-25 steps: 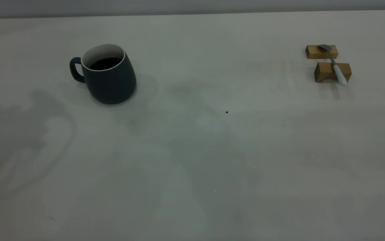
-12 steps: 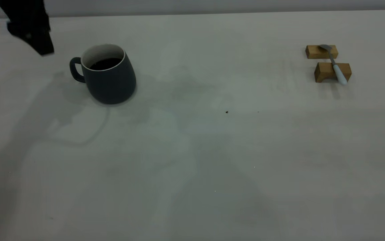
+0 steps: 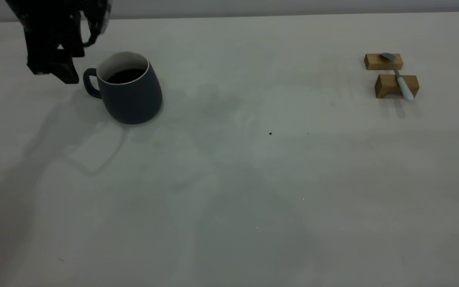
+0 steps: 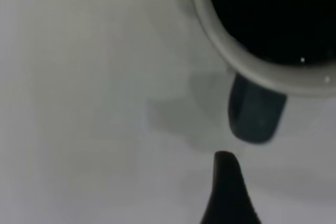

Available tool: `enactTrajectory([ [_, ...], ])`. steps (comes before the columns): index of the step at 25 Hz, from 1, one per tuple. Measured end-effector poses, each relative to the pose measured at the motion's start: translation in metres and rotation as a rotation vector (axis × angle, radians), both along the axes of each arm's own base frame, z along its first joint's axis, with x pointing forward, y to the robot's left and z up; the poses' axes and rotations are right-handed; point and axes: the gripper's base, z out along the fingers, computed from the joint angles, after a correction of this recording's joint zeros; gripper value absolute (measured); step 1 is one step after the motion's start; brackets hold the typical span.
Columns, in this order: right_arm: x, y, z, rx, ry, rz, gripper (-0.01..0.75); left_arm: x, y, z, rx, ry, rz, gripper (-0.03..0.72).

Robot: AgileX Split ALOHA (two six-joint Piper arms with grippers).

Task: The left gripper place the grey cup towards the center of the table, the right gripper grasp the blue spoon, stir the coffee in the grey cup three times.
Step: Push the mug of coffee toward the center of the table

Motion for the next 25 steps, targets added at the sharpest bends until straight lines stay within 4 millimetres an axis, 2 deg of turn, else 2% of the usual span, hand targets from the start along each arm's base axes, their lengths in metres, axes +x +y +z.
enactTrajectory([
  [6,0.0,0.0,0.0,0.0,0.0,0.0,0.24,0.004,-0.009,-0.02,0.001,-0.037,-0.066,0.578],
  [9,0.0,0.0,0.0,0.0,0.0,0.0,0.24,0.005,-0.012,-0.025,-0.001,-0.046,-0.077,0.536],
  [12,0.0,0.0,0.0,0.0,0.0,0.0,0.24,0.005,-0.012,-0.026,0.0,-0.047,-0.08,0.443],
  [17,0.0,0.0,0.0,0.0,0.0,0.0,0.24,0.005,-0.013,-0.026,-0.001,-0.05,-0.08,0.206],
  [21,0.0,0.0,0.0,0.0,0.0,0.0,0.24,0.003,-0.025,-0.026,-0.007,-0.05,-0.08,0.208],
  [25,0.0,0.0,0.0,0.0,0.0,0.0,0.24,0.001,-0.058,-0.024,-0.024,-0.059,-0.102,0.208],
])
